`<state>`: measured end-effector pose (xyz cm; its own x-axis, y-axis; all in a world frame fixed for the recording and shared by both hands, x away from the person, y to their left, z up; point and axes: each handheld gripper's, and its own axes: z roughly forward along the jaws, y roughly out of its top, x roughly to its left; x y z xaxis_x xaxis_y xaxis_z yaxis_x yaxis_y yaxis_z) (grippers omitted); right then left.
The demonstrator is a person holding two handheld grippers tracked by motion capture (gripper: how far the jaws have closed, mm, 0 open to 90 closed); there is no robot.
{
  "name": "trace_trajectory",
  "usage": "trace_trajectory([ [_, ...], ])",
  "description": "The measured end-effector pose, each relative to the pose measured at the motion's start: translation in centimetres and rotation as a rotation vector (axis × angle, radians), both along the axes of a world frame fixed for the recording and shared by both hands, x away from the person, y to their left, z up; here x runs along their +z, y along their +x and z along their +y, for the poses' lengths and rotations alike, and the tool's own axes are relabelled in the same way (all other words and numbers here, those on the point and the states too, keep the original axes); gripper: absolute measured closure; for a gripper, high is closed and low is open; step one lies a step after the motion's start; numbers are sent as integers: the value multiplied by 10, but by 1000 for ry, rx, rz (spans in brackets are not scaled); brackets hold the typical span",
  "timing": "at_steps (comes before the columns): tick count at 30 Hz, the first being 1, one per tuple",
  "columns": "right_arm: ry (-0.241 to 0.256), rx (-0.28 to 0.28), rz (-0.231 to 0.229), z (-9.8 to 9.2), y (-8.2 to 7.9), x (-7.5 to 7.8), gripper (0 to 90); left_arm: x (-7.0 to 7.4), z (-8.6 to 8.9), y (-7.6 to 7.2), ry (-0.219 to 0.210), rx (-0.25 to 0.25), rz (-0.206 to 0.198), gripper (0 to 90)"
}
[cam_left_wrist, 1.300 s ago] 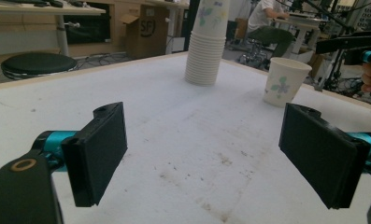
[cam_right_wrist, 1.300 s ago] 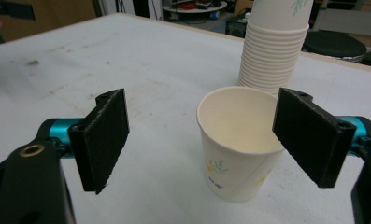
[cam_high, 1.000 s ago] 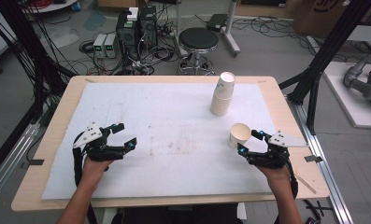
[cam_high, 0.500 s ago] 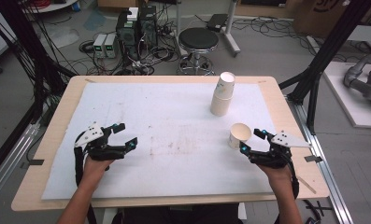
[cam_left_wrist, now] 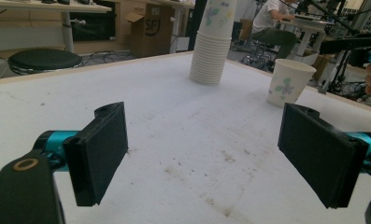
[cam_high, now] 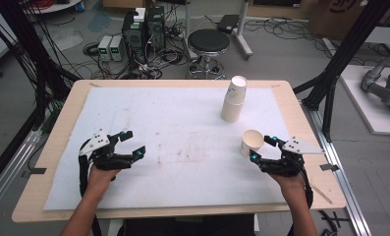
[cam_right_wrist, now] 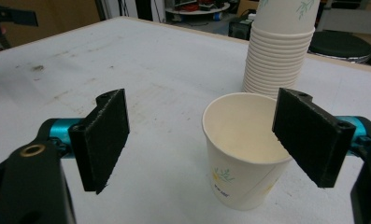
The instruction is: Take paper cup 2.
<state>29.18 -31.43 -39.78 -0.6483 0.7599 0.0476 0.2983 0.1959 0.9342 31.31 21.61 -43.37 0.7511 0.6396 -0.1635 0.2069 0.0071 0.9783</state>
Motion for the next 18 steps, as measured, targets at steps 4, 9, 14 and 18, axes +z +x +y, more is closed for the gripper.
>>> trace_trajectory([
  [4, -4, -3, 10, 1, 2, 0, 193, -1, -2, 2, 3, -7, 5, 160],
  [9, 0, -2, 8, 3, 3, 4, 193, -2, -4, 2, 8, -12, 14, 160],
  [14, -4, -3, 3, 5, 6, 10, 193, -1, -2, 1, -1, -6, 12, 160],
  [18, -14, -14, 9, 5, 10, 18, 193, -1, -3, 1, 0, -9, 12, 160],
])
